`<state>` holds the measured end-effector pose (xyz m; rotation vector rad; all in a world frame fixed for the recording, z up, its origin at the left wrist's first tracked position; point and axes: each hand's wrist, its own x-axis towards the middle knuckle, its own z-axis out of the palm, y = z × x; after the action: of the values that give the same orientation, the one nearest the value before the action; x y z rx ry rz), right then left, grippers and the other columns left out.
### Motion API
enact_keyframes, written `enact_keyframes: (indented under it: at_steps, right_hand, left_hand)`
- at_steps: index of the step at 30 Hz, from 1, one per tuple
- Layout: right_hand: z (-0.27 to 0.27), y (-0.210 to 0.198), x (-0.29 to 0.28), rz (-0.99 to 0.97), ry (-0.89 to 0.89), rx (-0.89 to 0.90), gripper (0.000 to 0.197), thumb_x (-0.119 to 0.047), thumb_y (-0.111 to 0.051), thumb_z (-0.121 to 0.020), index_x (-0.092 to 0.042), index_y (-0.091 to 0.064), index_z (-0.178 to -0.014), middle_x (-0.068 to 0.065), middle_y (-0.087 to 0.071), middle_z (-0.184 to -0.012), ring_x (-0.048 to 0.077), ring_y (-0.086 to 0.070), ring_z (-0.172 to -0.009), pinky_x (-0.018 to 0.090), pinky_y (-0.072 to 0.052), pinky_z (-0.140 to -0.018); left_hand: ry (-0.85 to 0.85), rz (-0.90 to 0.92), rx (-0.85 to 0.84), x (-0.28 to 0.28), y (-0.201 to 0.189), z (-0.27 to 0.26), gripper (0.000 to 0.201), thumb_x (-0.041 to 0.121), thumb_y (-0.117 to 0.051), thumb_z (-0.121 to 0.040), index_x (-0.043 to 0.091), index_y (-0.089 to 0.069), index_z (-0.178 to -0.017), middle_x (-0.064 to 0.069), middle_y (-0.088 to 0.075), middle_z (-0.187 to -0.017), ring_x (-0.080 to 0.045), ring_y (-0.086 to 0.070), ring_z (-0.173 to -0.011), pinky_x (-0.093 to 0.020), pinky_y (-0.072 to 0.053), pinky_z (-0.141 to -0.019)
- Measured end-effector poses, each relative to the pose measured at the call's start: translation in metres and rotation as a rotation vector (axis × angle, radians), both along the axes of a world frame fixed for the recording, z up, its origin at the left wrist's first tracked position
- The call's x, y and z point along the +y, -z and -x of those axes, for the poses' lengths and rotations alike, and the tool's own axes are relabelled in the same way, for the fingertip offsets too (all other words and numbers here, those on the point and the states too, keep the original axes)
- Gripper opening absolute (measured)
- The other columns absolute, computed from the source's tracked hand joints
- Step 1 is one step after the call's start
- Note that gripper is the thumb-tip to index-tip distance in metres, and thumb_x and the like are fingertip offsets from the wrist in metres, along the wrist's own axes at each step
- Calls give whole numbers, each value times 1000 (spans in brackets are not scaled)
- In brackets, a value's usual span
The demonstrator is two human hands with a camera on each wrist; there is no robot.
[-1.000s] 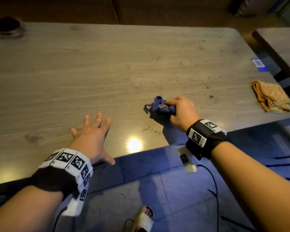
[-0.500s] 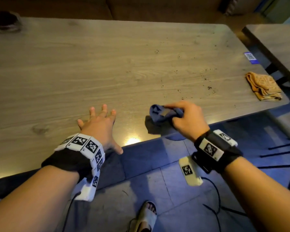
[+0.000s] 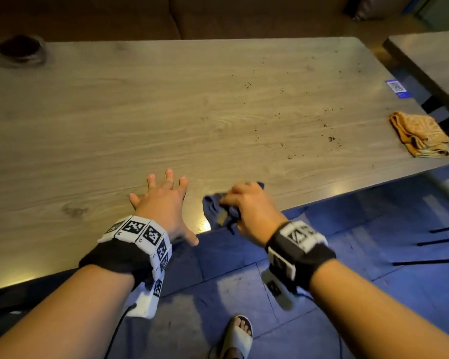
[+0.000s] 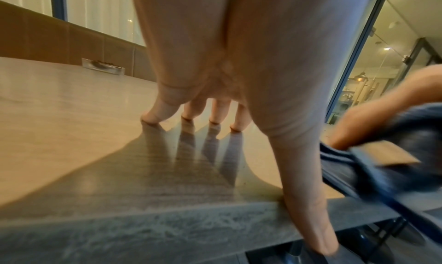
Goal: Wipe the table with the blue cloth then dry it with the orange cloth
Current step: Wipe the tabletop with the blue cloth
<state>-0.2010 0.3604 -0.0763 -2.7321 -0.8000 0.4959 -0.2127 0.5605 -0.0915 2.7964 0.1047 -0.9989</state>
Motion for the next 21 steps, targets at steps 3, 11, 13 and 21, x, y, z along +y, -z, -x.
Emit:
enact_keyframes:
  at_steps: [3, 11, 13, 21]
  right_hand:
    - [32, 3, -18, -34, 53, 61, 49, 0, -61, -77, -22, -63, -121, -1, -55, -117, 25, -43, -107, 43, -46, -83]
    - [15, 2, -34, -197, 231, -116, 51, 4, -55, -72, -16, -66, -117, 6, -61, -108, 30, -50, -96, 36, -41, -82]
    - [4, 10, -26, -107, 218, -148, 48, 5, -61, -70, -13, -68, -114, 7, -61, -106, 33, -49, -94, 37, -43, -77]
    - [53, 3, -49, -153, 228, -36, 45, 0, -56, -69, -19, -69, -108, -2, -63, -104, 24, -52, -94, 24, -34, -77]
  left_hand:
    - [0, 7, 1, 0, -1, 0, 149, 61, -91, -51, 27, 7, -159, -2, 21, -165, -41, 14, -151, -73, -13, -113]
    - [5, 10, 0, 0, 0, 3, 148, 61, -90, -52, 27, 7, -159, -2, 21, -165, -42, 14, -150, -74, -12, -112]
    - [5, 10, -9, 1, 0, 2, 149, 61, -91, -51, 27, 6, -159, -2, 20, -166, -42, 14, -150, -75, -12, -112]
    - [4, 16, -6, 1, 2, 0, 150, 62, -91, -51, 28, 8, -159, -2, 22, -165, -41, 15, -150, -74, -12, -112]
